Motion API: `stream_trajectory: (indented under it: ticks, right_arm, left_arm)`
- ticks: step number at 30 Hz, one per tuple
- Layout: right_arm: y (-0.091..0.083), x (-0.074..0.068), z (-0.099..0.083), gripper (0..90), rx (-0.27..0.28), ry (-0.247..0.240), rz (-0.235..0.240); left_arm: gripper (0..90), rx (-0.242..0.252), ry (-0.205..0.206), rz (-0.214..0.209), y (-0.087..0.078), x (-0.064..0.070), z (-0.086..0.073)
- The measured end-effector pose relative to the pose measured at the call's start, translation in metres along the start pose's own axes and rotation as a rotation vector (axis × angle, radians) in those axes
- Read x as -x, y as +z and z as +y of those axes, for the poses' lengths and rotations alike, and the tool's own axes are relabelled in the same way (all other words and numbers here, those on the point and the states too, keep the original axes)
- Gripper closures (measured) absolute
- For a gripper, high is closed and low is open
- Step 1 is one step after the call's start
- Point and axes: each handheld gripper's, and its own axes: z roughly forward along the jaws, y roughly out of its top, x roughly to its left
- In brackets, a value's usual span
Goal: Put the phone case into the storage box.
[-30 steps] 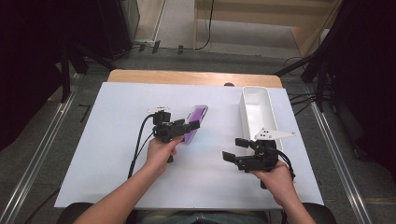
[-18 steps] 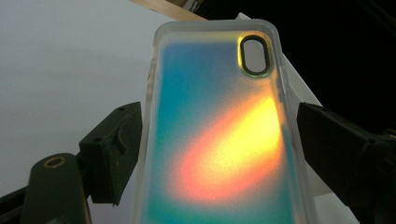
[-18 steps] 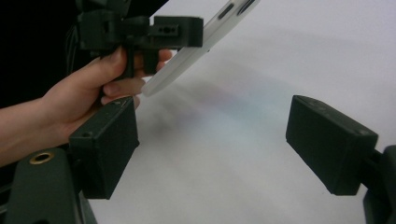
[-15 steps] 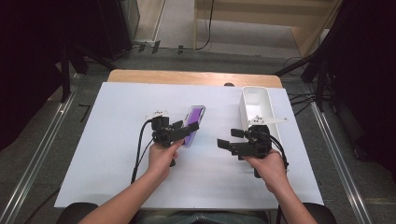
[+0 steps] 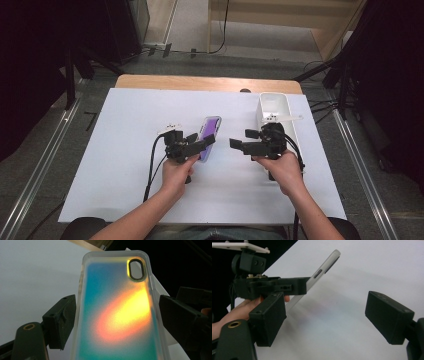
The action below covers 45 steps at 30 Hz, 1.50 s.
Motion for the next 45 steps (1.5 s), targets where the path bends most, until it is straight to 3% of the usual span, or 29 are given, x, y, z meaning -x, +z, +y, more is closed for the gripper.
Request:
stream_trajectory:
  ticks: [8, 20, 35, 45]
  right_arm:
    - [0.005, 0.004, 0.011, 15.5, 0.003, 0.032, -0.006]
    - [0.012, 0.010, 0.025, 16.1, -0.006, 0.052, -0.012]
    - [0.029, 0.013, 0.044, 20.0, -0.027, 0.074, -0.002]
    - [0.039, 0.016, 0.052, 27.2, -0.063, 0.138, 0.009]
  left_arm:
    - [16.8, 0.022, 0.049, 0.033, 0.002, 0.000, -0.003]
    - [16.8, 0.039, 0.086, 0.041, 0.002, 0.002, -0.006]
    - [16.8, 0.062, 0.109, 0.042, 0.002, 0.004, -0.008]
    - [16.8, 0.061, 0.129, 0.047, 0.003, 0.005, -0.010]
